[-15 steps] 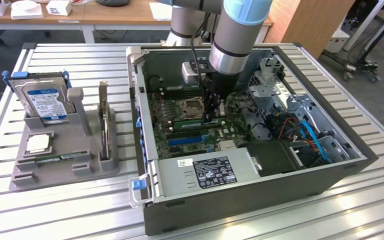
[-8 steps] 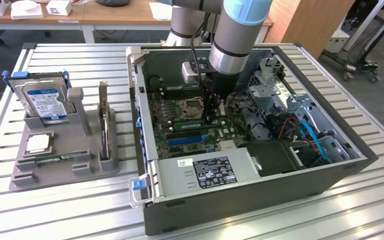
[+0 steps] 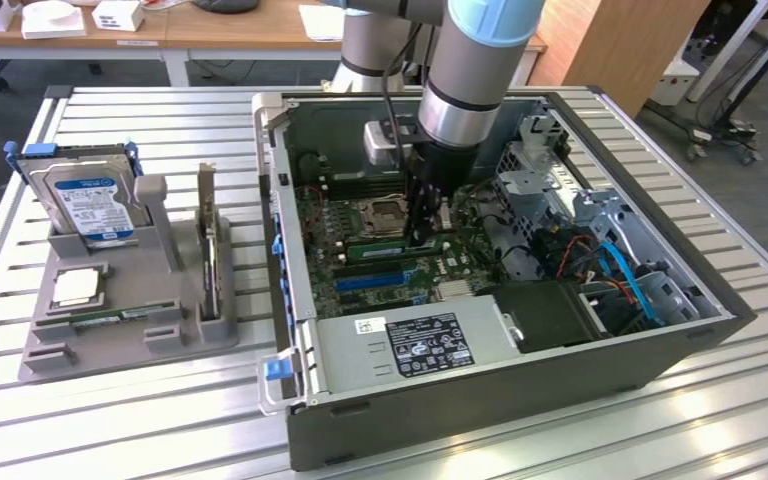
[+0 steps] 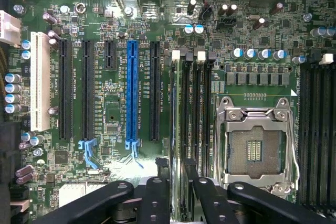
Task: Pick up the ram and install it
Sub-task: 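Insert the ram into the slot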
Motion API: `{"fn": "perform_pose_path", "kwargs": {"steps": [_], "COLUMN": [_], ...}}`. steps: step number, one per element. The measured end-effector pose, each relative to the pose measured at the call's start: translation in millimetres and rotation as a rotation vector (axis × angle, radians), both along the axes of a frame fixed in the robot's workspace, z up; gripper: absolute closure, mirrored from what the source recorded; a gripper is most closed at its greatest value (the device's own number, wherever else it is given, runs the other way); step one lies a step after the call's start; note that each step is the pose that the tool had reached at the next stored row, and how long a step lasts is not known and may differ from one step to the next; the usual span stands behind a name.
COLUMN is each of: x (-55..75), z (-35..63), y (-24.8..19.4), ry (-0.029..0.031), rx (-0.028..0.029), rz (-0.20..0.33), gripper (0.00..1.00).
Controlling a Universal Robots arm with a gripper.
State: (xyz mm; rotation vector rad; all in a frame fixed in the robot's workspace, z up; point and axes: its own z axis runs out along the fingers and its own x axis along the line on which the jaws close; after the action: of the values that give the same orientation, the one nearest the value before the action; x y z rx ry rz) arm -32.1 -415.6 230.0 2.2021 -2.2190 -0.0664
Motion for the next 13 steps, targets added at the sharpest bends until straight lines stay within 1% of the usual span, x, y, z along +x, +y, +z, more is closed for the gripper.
{"fn": "perform_pose_path", "kwargs": {"steps": [13], "x": [0.0], "z": [29.7], "y": [0.0], "ry": [-0.0001], "rx": [0.0], "rz": [0.0], "gripper": [0.75]}}
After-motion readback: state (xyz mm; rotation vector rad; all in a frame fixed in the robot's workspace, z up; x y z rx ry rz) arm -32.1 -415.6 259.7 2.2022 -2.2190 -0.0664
